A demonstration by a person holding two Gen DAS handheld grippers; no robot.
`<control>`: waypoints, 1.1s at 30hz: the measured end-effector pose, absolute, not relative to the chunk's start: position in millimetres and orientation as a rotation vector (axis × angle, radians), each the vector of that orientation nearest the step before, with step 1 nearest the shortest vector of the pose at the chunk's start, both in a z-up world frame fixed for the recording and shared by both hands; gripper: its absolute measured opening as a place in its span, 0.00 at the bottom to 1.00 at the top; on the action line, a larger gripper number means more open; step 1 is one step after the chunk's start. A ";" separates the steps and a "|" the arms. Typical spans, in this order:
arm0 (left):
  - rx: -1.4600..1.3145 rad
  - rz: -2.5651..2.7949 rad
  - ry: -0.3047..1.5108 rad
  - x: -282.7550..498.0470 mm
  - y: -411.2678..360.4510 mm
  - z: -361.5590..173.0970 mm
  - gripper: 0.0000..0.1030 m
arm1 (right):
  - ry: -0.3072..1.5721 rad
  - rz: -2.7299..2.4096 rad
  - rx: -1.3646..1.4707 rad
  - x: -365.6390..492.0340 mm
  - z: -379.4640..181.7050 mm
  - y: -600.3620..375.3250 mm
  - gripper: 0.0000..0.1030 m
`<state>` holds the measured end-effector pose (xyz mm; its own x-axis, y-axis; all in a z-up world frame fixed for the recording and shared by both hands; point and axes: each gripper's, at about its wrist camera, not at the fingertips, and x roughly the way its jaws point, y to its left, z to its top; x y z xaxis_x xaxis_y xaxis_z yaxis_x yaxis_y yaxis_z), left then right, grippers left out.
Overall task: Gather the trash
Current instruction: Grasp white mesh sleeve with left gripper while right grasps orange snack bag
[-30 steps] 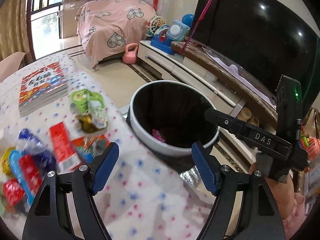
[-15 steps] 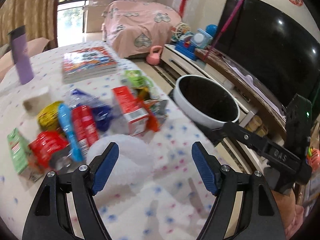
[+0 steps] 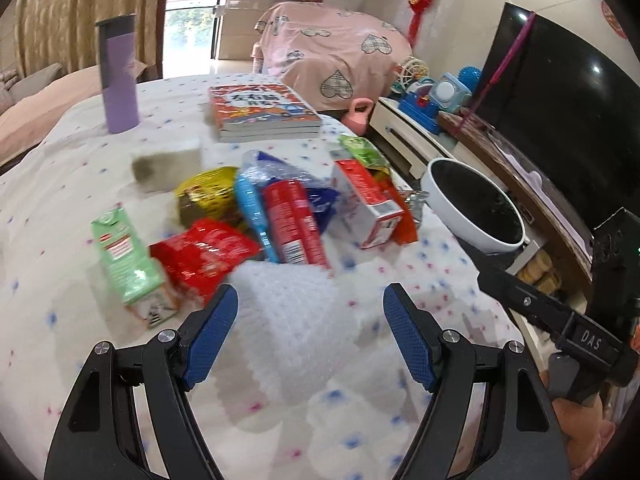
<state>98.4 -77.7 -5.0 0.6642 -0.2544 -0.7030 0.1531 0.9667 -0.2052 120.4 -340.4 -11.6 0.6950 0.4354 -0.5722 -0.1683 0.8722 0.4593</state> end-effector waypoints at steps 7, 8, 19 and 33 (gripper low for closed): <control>-0.125 -0.199 0.844 92.6 -60.1 -15.8 0.75 | 0.757 0.383 0.363 122.0 -20.6 -315.2 0.86; -0.126 -0.196 0.852 92.4 -59.2 -18.3 0.75 | 0.760 0.378 0.356 123.5 -21.7 -313.5 0.86; -0.082 -0.331 0.893 91.5 -93.7 -30.5 0.21 | 0.763 0.292 0.270 165.4 -25.0 -319.5 0.54; -0.147 -0.420 0.858 102.9 -107.3 -9.0 0.12 | 0.784 0.346 0.213 194.3 -32.3 -306.2 0.01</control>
